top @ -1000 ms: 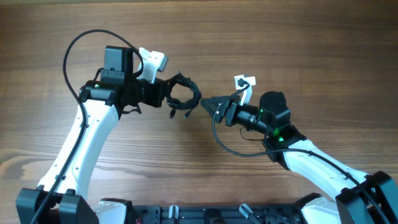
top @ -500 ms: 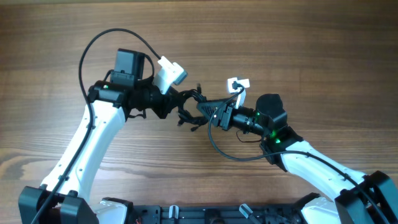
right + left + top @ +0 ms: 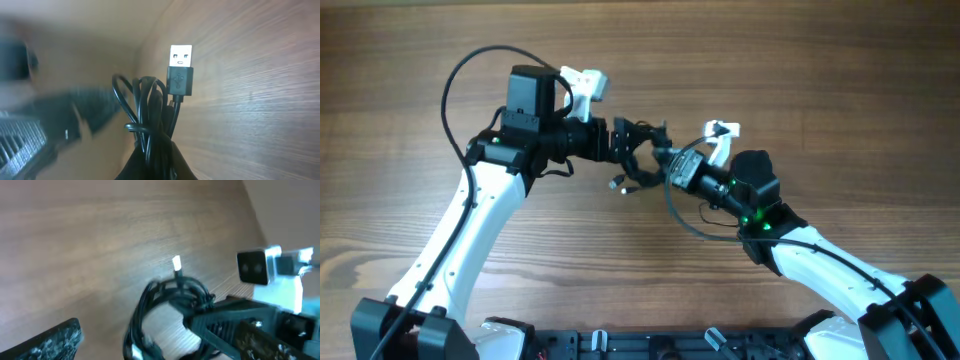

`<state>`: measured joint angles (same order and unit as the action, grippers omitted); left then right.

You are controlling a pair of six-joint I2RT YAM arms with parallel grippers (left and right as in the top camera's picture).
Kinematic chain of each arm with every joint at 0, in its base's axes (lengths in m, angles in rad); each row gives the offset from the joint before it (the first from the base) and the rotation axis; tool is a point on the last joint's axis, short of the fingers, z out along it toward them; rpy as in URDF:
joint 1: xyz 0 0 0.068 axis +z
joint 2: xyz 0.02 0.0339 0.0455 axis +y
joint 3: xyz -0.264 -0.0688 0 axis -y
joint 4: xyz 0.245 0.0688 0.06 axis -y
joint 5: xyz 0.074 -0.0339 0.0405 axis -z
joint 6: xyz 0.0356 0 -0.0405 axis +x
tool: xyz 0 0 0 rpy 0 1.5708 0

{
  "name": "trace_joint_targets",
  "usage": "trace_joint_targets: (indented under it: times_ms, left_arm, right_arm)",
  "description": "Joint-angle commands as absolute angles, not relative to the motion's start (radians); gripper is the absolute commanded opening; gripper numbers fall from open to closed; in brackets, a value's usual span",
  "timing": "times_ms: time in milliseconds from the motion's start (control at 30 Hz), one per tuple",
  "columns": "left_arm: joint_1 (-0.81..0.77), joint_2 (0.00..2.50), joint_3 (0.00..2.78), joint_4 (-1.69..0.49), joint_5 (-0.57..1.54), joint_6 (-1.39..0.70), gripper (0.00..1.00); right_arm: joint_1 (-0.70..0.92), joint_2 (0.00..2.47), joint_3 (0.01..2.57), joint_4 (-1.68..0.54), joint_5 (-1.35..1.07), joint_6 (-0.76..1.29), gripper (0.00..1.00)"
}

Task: Untangle cables

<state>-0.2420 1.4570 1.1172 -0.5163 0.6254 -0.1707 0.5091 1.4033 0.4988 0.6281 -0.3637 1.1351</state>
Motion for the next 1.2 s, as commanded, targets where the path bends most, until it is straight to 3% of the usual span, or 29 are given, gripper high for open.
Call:
trace_joint_targets:
  times_ms: [0, 100, 133, 200, 233, 500, 600, 633, 667, 700, 767, 833, 900, 1000, 1167]
  left_arm:
    - [-0.239, 1.461, 1.126, -0.562, 0.593, -0.558, 1.00]
    - [-0.240, 1.462, 1.126, -0.601, 0.593, -0.677, 1.00]
    - [-0.241, 1.463, 1.126, -0.623, 0.593, -0.734, 0.95]
    - [-0.241, 1.475, 1.126, -0.658, 0.593, -0.805, 0.71]
    - [-0.245, 1.485, 1.126, -0.664, 0.593, -0.825, 0.68]
    - [-0.332, 1.585, 1.126, -0.617, 0.593, -0.873, 0.66]
    - [-0.363, 1.606, 1.126, -0.563, 0.593, -0.873, 0.43]
    - [-0.376, 1.612, 1.126, -0.552, 0.585, -0.872, 0.24]
    - [-0.382, 1.615, 1.126, -0.556, 0.550, -0.871, 0.09]
    - [-0.384, 1.615, 1.126, -0.565, 0.509, -0.868, 0.04]
    - [-0.371, 1.615, 1.126, -0.609, 0.347, -0.865, 0.04]
    - [-0.326, 1.614, 1.126, -0.617, 0.301, -0.739, 0.04]
    - [-0.277, 1.612, 1.126, -0.616, 0.302, -0.617, 0.04]
    - [-0.213, 1.610, 1.126, -0.604, 0.397, -0.375, 0.04]
    - [-0.147, 1.610, 1.126, -0.620, 0.882, 0.248, 0.04]
  right_arm:
    - [0.511, 1.404, 0.502, 0.635, -0.266, 1.267, 0.05]
    - [0.511, 1.404, 0.502, 0.634, -0.270, 1.264, 0.06]
    - [0.511, 1.404, 0.502, 0.634, -0.269, 1.264, 0.06]
    - [0.511, 1.404, 0.502, 0.635, -0.267, 1.264, 0.06]
    - [0.511, 1.404, 0.502, 0.635, -0.268, 1.264, 0.06]
    - [0.511, 1.404, 0.502, 0.634, -0.290, 1.264, 0.06]
    - [0.511, 1.404, 0.502, 0.634, -0.290, 1.264, 0.06]
    - [0.511, 1.404, 0.502, 0.634, -0.289, 1.264, 0.08]
    - [0.511, 1.404, 0.502, 0.634, -0.289, 1.258, 0.12]
    - [0.511, 1.404, 0.502, 0.634, -0.289, 1.251, 0.17]
    - [0.506, 1.404, 0.502, 0.634, -0.294, 1.116, 0.35]
    - [0.459, 1.403, 0.502, 0.622, -0.388, 0.947, 0.70]
    - [0.373, 1.402, 0.502, 0.611, -0.543, 0.912, 0.92]
    - [0.240, 1.402, 0.502, 0.608, -0.731, 0.896, 0.97]
    - [0.154, 1.402, 0.502, 0.608, -0.928, 0.890, 0.92]
